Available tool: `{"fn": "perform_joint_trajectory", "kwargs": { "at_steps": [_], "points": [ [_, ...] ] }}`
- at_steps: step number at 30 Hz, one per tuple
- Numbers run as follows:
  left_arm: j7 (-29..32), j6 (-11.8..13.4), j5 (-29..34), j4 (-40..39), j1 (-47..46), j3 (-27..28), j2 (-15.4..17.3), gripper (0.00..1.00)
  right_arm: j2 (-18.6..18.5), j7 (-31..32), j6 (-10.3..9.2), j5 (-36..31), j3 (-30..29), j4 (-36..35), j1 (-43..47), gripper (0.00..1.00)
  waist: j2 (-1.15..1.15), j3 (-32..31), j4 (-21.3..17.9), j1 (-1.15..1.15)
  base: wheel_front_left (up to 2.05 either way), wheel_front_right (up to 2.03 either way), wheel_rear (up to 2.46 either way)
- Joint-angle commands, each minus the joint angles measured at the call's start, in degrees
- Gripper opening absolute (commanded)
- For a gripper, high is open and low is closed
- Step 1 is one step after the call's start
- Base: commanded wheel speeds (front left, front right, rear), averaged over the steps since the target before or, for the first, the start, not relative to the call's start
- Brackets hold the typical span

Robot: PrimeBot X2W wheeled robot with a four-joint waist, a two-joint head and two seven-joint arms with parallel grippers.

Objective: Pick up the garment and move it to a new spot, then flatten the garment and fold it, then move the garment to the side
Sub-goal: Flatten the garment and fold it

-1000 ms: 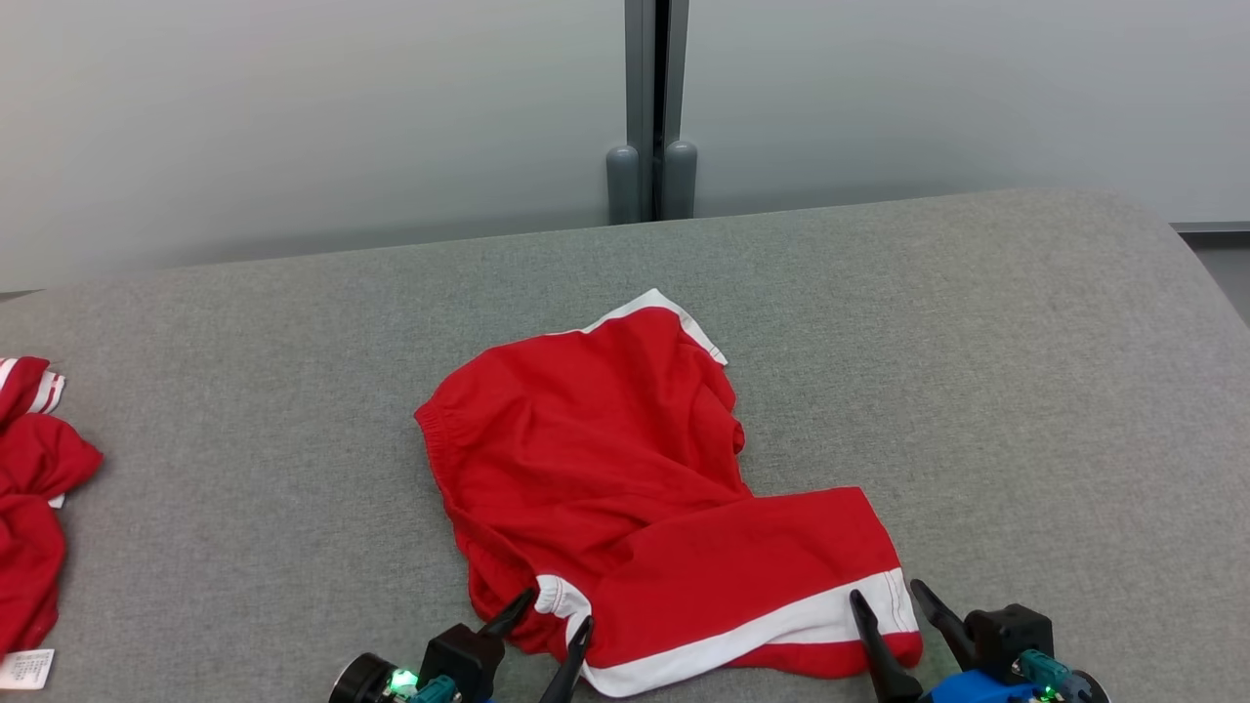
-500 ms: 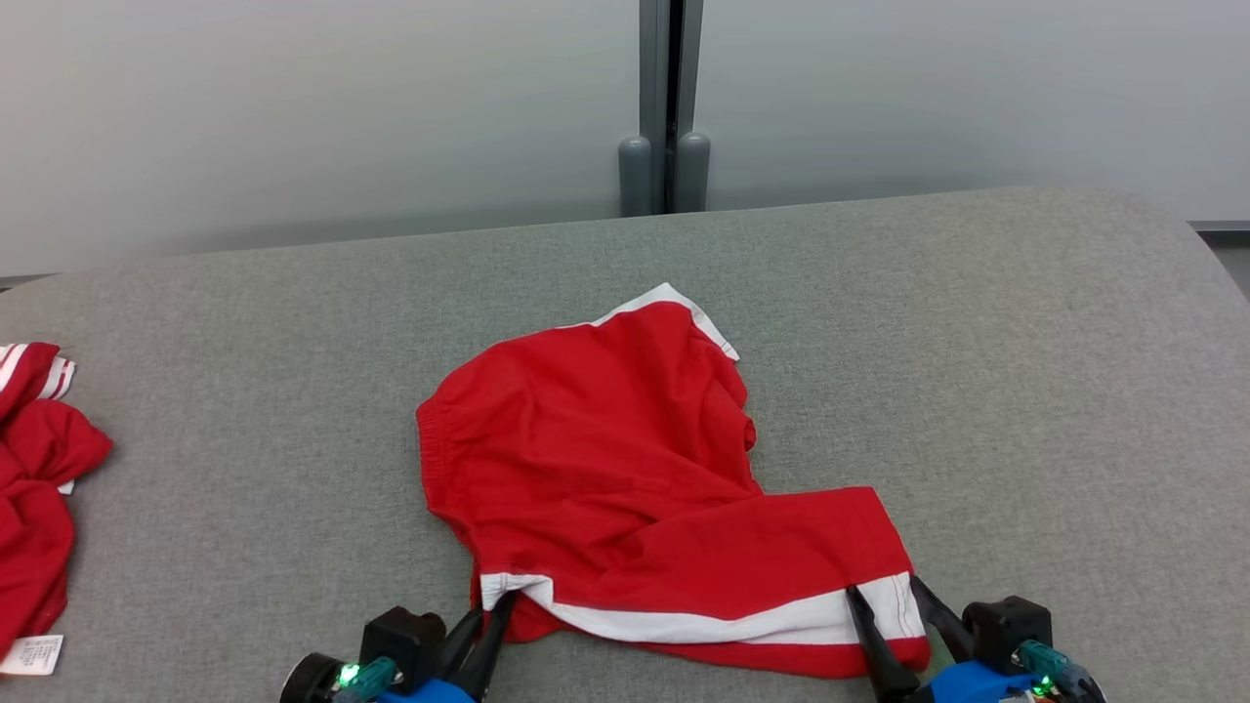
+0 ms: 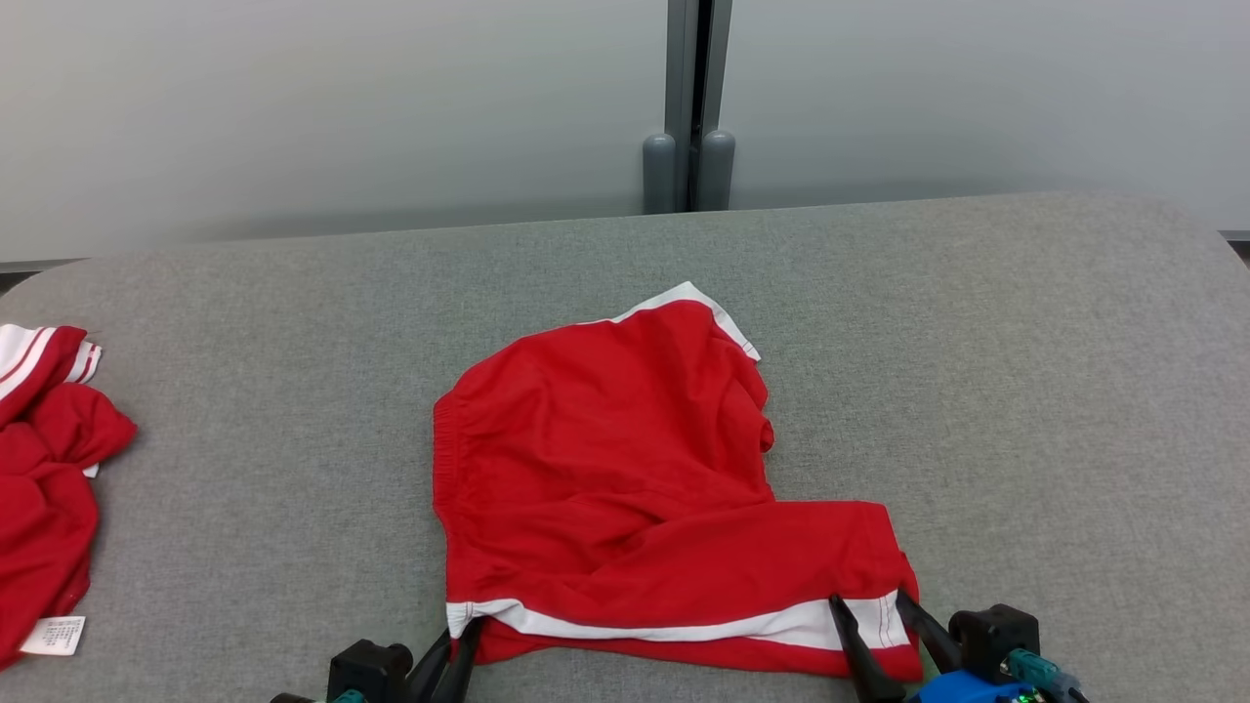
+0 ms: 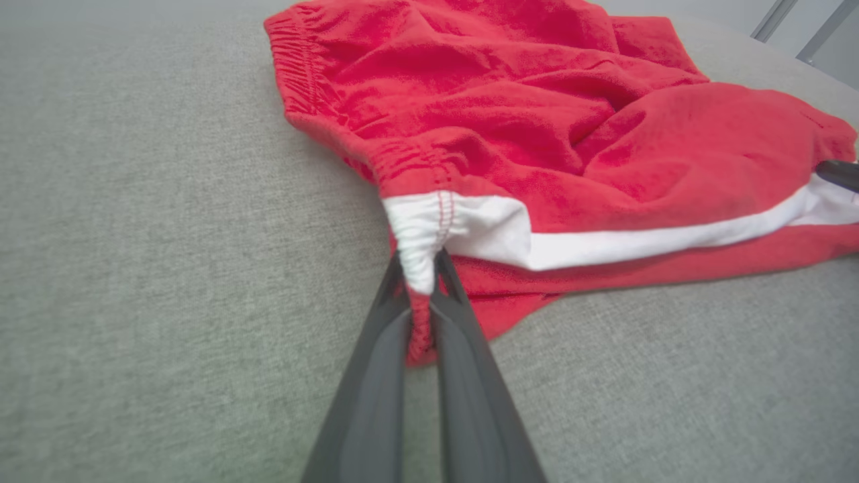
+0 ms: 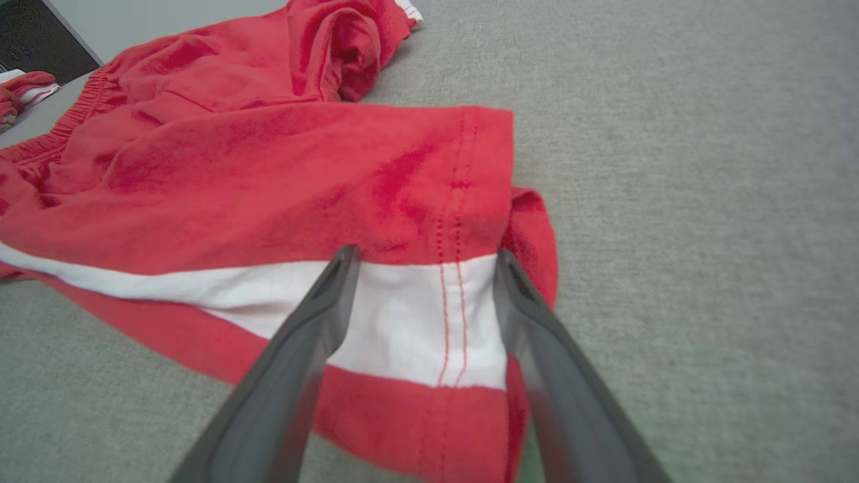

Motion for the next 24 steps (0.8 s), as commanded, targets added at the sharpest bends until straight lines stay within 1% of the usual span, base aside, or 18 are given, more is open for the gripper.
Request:
{"fn": "perform_joint_trajectory", "kwargs": {
  "at_steps": [1,6,15,24],
  "points": [
    [-0.17,0.18,0.42,0.30,0.49,0.87,-0.18,0.00,-0.54,-0.02,0.03,0.60,0.32,-0.29,0.54,1.00,0.00,-0.15,0.05,0.00,0.00,0.00,0.00],
    [-0.17,0.15,1.38,0.65,0.96,2.22,-0.82,0.00,-0.73,-0.02,0.03,1.38,1.30,-0.48,1.44,1.00,0.00,-0.48,0.02,0.00,0.00,0.00,0.00],
    [-0.17,0.05,2.87,1.04,0.75,3.13,-2.38,0.00,-1.54,0.02,0.02,2.48,2.33,2.10,0.58,1.00,0.00,-0.76,0.35,0.00,0.00,0.00,0.00],
    [-0.17,0.00,3.03,1.16,0.87,2.97,-3.10,0.00,-0.89,0.02,0.03,4.86,7.00,2.50,-1.14,1.00,0.00,-1.40,0.41,0.00,0.00,0.00,0.00]
  ]
}}
